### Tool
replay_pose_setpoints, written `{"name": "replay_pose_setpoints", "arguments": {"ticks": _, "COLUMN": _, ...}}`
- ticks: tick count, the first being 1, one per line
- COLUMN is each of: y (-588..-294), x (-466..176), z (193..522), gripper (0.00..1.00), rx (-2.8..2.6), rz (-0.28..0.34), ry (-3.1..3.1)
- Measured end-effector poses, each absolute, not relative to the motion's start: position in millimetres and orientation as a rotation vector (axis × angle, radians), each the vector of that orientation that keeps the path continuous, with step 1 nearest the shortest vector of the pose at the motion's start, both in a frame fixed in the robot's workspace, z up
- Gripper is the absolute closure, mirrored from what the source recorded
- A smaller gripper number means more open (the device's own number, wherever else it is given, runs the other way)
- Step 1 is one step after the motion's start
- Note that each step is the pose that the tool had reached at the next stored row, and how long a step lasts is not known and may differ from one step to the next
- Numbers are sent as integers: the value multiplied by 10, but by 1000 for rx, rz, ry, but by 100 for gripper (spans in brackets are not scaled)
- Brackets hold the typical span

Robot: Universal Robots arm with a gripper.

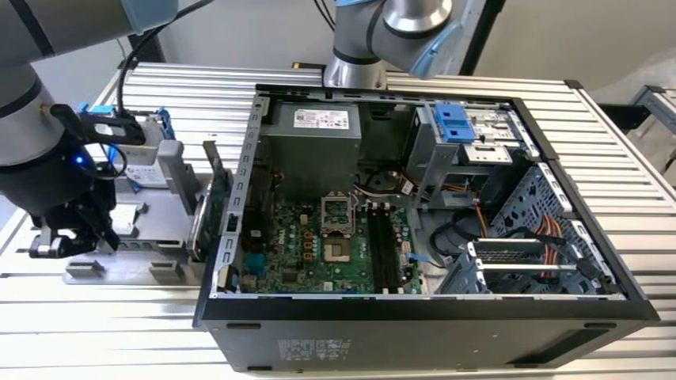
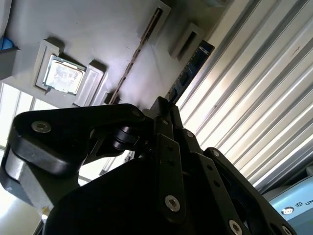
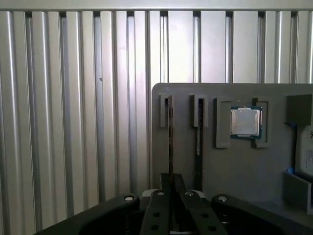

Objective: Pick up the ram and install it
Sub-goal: 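Pick up the ram and move it above insertion slot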

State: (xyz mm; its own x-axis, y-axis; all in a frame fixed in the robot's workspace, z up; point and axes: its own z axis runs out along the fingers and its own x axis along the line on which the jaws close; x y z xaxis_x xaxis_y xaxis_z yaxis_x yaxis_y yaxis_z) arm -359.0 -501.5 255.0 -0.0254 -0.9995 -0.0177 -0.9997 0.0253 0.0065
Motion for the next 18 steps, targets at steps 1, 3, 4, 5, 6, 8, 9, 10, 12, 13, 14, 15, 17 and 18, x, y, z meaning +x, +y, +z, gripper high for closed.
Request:
{"name": "replay_pose_setpoints", "arguments": {"ticks": 1, "y": -5015, "x": -3591, "z": 2571, "gripper": 100, "rx": -2187, "rz": 26, "ry": 2244}}
{"name": "replay_pose_setpoints", "arguments": {"ticks": 3, "y": -5015, "x": -3591, "z": 2614, "gripper": 100, "rx": -2188, "rz": 26, "ry": 2244}}
{"name": "replay_pose_setpoints", "arguments": {"ticks": 4, "y": -5015, "x": -3591, "z": 2639, "gripper": 100, "rx": -2188, "rz": 25, "ry": 2244}}
{"name": "replay_pose_setpoints", "arguments": {"ticks": 5, "y": -5014, "x": -3592, "z": 2660, "gripper": 100, "rx": -2188, "rz": 25, "ry": 2244}}
{"name": "replay_pose_setpoints", "arguments": {"ticks": 6, "y": -5014, "x": -3592, "z": 2680, "gripper": 100, "rx": -2188, "rz": 24, "ry": 2244}}
{"name": "replay_pose_setpoints", "arguments": {"ticks": 8, "y": -5014, "x": -3592, "z": 2719, "gripper": 100, "rx": -2188, "rz": 24, "ry": 2245}}
{"name": "replay_pose_setpoints", "arguments": {"ticks": 9, "y": -5014, "x": -3592, "z": 2735, "gripper": 100, "rx": -2189, "rz": 23, "ry": 2245}}
{"name": "replay_pose_setpoints", "arguments": {"ticks": 10, "y": -5014, "x": -3593, "z": 2755, "gripper": 100, "rx": -2189, "rz": 23, "ry": 2245}}
{"name": "replay_pose_setpoints", "arguments": {"ticks": 12, "y": -5014, "x": -3593, "z": 2793, "gripper": 100, "rx": -2189, "rz": 22, "ry": 2245}}
{"name": "replay_pose_setpoints", "arguments": {"ticks": 13, "y": -5013, "x": -3593, "z": 2812, "gripper": 100, "rx": -2189, "rz": 22, "ry": 2245}}
{"name": "replay_pose_setpoints", "arguments": {"ticks": 14, "y": -5013, "x": -3593, "z": 2832, "gripper": 100, "rx": -2189, "rz": 22, "ry": 2245}}
{"name": "replay_pose_setpoints", "arguments": {"ticks": 15, "y": -5013, "x": -3594, "z": 2849, "gripper": 100, "rx": -2189, "rz": 21, "ry": 2246}}
{"name": "replay_pose_setpoints", "arguments": {"ticks": 17, "y": -5013, "x": -3594, "z": 2887, "gripper": 100, "rx": -2190, "rz": 21, "ry": 2246}}
{"name": "replay_pose_setpoints", "arguments": {"ticks": 18, "y": -5013, "x": -3594, "z": 2907, "gripper": 100, "rx": -2190, "rz": 21, "ry": 2246}}
